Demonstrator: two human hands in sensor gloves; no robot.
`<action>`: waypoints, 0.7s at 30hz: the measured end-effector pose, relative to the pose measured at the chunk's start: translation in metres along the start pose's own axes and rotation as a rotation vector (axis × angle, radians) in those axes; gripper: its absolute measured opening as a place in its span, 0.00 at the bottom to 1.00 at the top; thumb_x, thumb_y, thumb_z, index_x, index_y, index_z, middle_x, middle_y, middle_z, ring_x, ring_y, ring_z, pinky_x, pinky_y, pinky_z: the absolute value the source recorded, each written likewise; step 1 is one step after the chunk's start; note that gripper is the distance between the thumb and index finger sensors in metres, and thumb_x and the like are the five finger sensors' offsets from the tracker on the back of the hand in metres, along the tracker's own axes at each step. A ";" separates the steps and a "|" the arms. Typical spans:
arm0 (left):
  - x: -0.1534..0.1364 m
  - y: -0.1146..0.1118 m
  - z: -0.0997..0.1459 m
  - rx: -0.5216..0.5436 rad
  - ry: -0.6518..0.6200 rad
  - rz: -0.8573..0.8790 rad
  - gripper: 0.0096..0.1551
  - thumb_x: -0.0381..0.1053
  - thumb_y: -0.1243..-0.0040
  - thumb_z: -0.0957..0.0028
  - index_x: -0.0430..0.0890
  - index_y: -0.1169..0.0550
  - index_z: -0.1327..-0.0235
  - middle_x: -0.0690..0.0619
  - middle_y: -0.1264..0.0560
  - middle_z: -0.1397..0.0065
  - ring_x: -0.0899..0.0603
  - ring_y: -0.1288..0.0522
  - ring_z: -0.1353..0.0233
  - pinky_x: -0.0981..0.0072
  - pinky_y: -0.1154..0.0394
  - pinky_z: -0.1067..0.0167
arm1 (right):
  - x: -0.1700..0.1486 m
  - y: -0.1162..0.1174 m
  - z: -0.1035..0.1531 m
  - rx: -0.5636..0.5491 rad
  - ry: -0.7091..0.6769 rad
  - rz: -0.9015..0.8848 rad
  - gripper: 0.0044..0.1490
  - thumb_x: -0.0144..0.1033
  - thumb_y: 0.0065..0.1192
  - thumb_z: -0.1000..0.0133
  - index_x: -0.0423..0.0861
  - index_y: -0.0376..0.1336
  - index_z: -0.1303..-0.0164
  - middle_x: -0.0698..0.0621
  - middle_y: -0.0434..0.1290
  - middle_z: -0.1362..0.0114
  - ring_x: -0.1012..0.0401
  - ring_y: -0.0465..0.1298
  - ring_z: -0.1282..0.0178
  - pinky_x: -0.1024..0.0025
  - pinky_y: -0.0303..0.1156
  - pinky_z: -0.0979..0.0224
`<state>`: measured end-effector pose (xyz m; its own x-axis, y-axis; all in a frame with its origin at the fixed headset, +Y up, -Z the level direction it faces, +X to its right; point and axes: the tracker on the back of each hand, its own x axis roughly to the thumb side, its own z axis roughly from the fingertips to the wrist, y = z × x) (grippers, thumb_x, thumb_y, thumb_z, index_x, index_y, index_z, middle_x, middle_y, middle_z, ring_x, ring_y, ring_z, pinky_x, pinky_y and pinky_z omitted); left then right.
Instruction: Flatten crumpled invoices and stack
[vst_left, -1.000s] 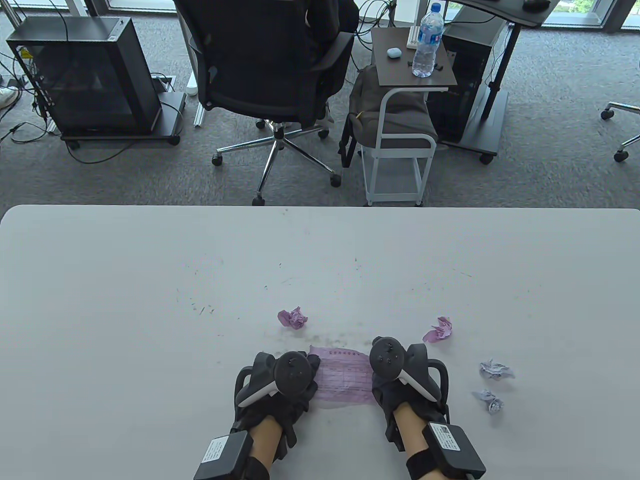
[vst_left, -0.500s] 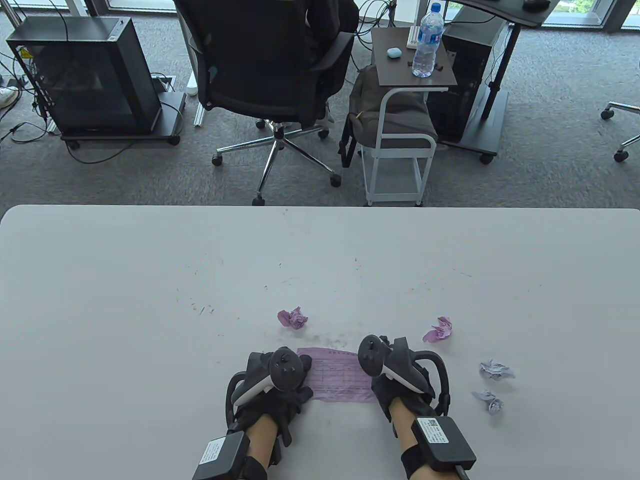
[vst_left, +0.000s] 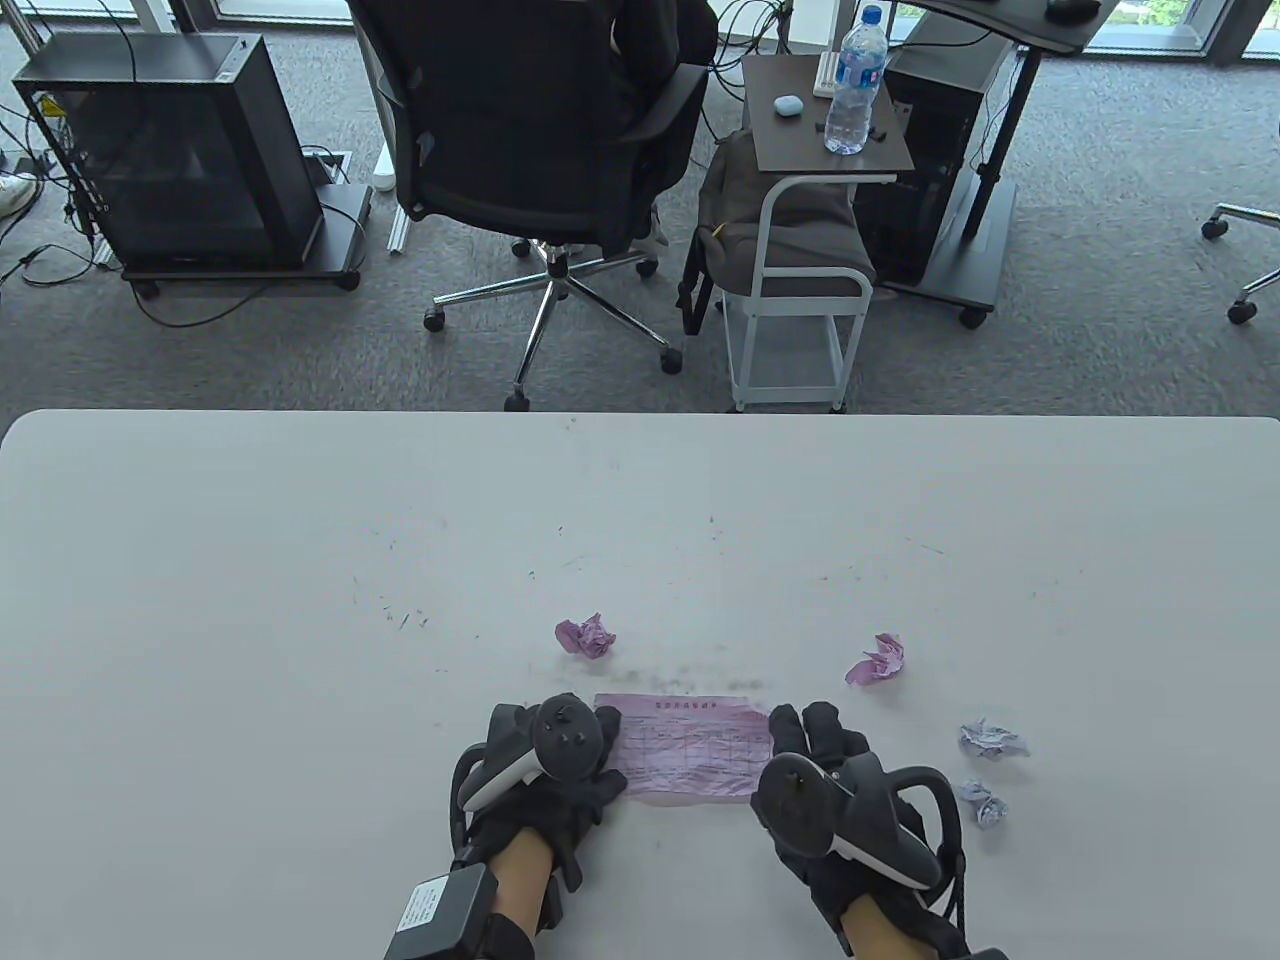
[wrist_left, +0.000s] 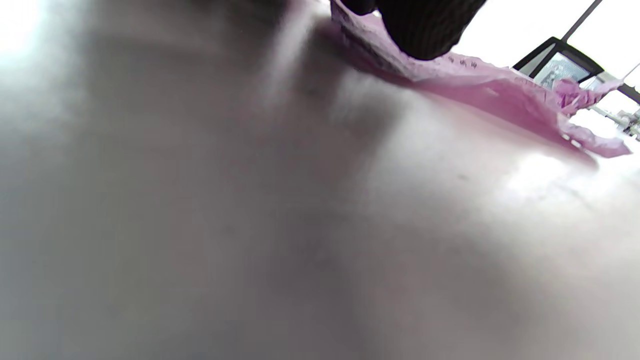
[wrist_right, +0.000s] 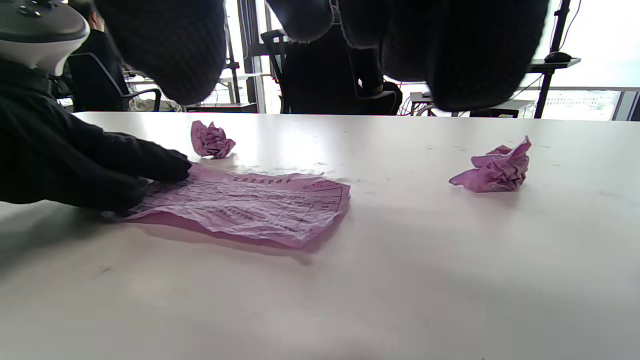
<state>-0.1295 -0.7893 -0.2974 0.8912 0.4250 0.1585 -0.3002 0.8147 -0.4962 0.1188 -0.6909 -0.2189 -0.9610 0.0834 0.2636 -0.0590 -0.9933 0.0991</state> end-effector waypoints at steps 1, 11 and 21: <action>-0.003 0.003 0.001 0.020 -0.003 0.032 0.38 0.53 0.46 0.36 0.46 0.44 0.17 0.37 0.60 0.19 0.23 0.61 0.23 0.33 0.54 0.32 | 0.003 0.004 0.006 -0.007 -0.028 -0.010 0.52 0.56 0.63 0.42 0.41 0.43 0.20 0.27 0.47 0.19 0.33 0.61 0.27 0.43 0.73 0.37; -0.025 0.029 0.015 0.162 0.083 0.073 0.40 0.49 0.49 0.35 0.45 0.53 0.18 0.33 0.60 0.21 0.22 0.46 0.23 0.33 0.40 0.32 | 0.014 0.029 0.009 0.065 -0.106 0.062 0.55 0.61 0.60 0.42 0.42 0.40 0.20 0.26 0.43 0.18 0.30 0.54 0.25 0.34 0.65 0.34; 0.004 0.050 -0.044 0.181 0.009 -0.211 0.37 0.42 0.49 0.37 0.60 0.54 0.25 0.46 0.65 0.21 0.26 0.42 0.23 0.38 0.35 0.33 | 0.007 0.018 0.010 0.005 -0.145 -0.073 0.53 0.60 0.61 0.42 0.42 0.41 0.20 0.27 0.45 0.19 0.32 0.57 0.26 0.36 0.66 0.34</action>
<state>-0.1261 -0.7643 -0.3593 0.9433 0.2354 0.2341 -0.1627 0.9424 -0.2921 0.1138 -0.7078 -0.2055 -0.9051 0.1668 0.3911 -0.1259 -0.9837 0.1282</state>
